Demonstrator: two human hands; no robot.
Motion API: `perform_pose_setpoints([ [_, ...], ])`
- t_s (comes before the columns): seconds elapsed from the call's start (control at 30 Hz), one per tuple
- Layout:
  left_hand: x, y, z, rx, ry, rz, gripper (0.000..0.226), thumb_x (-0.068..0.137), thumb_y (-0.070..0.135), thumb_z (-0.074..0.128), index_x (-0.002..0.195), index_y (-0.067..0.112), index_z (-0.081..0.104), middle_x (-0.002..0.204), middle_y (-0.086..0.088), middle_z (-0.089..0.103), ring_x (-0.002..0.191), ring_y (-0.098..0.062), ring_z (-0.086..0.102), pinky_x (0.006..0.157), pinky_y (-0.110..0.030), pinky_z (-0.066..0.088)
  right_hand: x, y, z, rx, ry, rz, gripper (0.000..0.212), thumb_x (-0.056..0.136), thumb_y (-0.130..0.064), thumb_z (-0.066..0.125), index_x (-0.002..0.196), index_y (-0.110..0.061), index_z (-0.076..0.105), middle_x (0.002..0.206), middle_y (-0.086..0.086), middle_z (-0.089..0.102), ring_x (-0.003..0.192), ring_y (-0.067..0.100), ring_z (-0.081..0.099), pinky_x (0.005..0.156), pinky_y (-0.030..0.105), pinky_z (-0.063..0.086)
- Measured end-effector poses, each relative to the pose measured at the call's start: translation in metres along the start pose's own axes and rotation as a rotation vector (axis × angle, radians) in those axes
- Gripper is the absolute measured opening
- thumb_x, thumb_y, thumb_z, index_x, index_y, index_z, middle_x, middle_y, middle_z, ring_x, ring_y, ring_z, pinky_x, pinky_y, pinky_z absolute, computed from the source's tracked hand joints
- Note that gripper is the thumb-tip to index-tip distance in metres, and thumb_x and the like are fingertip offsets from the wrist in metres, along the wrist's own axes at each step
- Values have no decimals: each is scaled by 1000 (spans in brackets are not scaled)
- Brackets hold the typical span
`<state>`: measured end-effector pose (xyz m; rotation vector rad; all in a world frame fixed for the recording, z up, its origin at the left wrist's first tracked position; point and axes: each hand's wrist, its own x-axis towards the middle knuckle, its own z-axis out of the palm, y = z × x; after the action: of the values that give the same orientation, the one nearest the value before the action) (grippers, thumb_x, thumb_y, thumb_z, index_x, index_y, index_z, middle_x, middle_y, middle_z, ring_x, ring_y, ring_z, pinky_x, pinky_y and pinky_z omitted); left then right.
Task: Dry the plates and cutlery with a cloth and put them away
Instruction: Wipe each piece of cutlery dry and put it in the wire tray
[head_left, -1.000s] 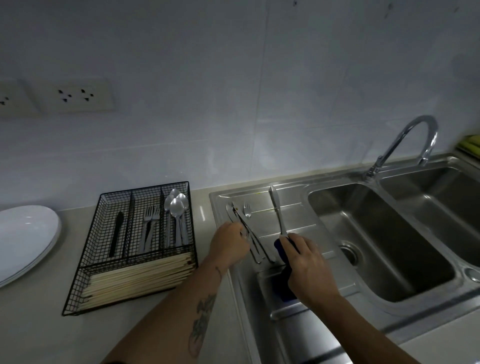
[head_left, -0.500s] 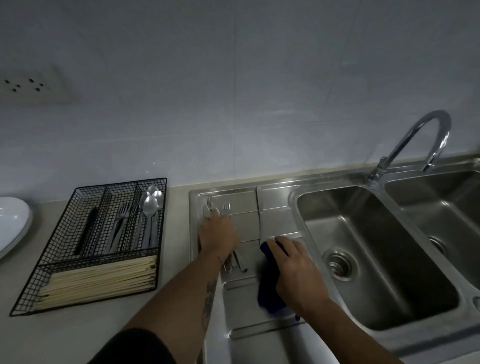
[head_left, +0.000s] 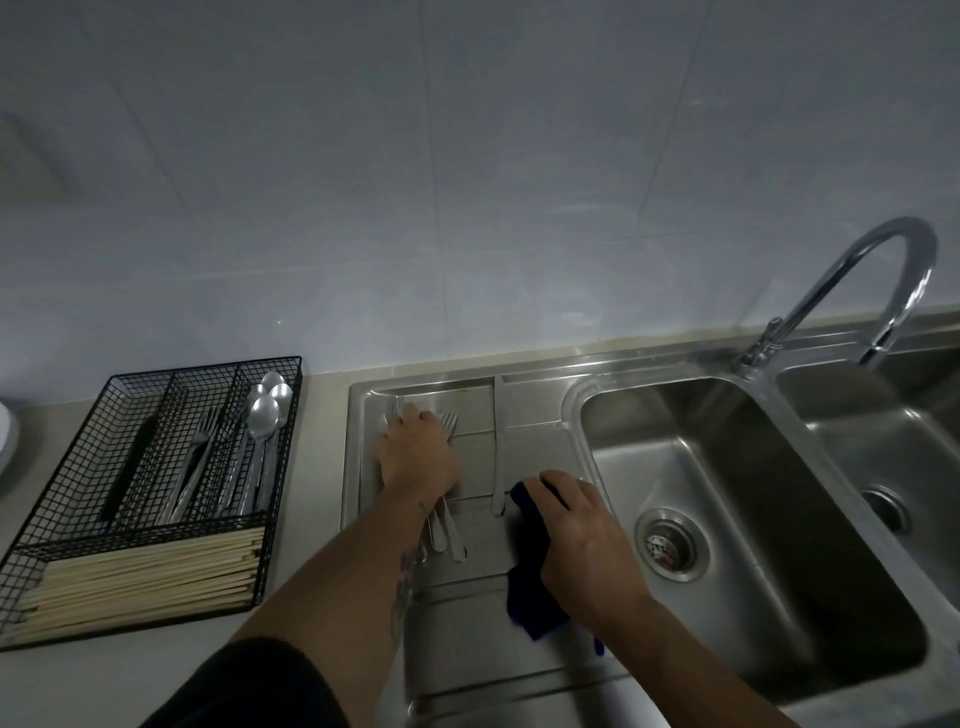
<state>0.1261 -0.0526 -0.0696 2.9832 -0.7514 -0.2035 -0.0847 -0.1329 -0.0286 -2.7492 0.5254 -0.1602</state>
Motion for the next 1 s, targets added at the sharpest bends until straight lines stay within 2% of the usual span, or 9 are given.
perform_pose_setpoints([
  [0.07, 0, 6, 0, 85, -11, 37, 49, 85, 27, 55, 130, 8, 51, 133, -13, 44, 119, -30, 46, 102, -44, 40, 2, 2, 1, 7, 6, 3, 68, 61, -4, 71, 127, -15, 57, 126, 4, 55, 106, 28, 53, 86, 35, 50],
  [0.17, -2, 12, 2, 126, 5, 100, 45, 89, 26, 48, 130, 9, 52, 131, -11, 45, 118, -28, 46, 99, -44, 38, 4, 3, 2, 23, 5, 19, 67, 63, -6, 71, 128, -16, 56, 127, 3, 54, 108, 28, 52, 88, 35, 48],
  [0.3, -3, 11, 7, 8, 36, 87, 37, 92, 29, 46, 121, 9, 57, 126, -10, 46, 114, -26, 46, 96, -41, 38, 3, 3, 0, 17, -4, 40, 67, 67, -7, 72, 131, -16, 54, 131, 3, 52, 110, 27, 51, 90, 34, 46],
  [0.43, -2, 6, 7, -147, 11, 63, 29, 89, 27, 54, 111, 13, 64, 125, -9, 48, 116, -28, 46, 101, -45, 39, -1, 1, -7, 18, -23, 55, 71, 75, -9, 67, 141, -19, 43, 141, -1, 41, 122, 24, 41, 95, 29, 40],
  [0.57, -2, 4, 0, -157, -10, 41, 29, 85, 27, 62, 109, 10, 67, 126, -10, 49, 117, -30, 48, 100, -43, 41, -5, -1, -10, 17, -17, 64, 68, 72, -7, 69, 136, -18, 48, 135, 0, 46, 117, 25, 45, 91, 29, 41],
  [0.73, -1, -3, 1, -212, 97, 58, 22, 86, 22, 54, 102, 14, 66, 113, -7, 56, 106, -26, 51, 93, -39, 45, -9, -1, -8, 12, -13, 95, 68, 73, -6, 65, 137, -19, 47, 136, -1, 45, 119, 22, 42, 97, 29, 40],
  [0.83, 0, -8, 0, -158, 177, 120, 20, 84, 25, 55, 100, 18, 63, 109, -3, 55, 107, -24, 46, 94, -36, 41, -11, -3, -8, 13, 3, 104, 69, 73, -4, 64, 137, -19, 47, 137, -1, 45, 119, 23, 42, 98, 30, 40],
  [1.0, 2, -8, -7, -88, 97, 246, 20, 86, 23, 53, 105, 23, 56, 96, -1, 61, 100, -22, 48, 91, -39, 33, -10, -7, -8, 2, -11, 104, 67, 75, -6, 62, 138, -18, 45, 137, -1, 44, 122, 23, 41, 97, 29, 39],
])
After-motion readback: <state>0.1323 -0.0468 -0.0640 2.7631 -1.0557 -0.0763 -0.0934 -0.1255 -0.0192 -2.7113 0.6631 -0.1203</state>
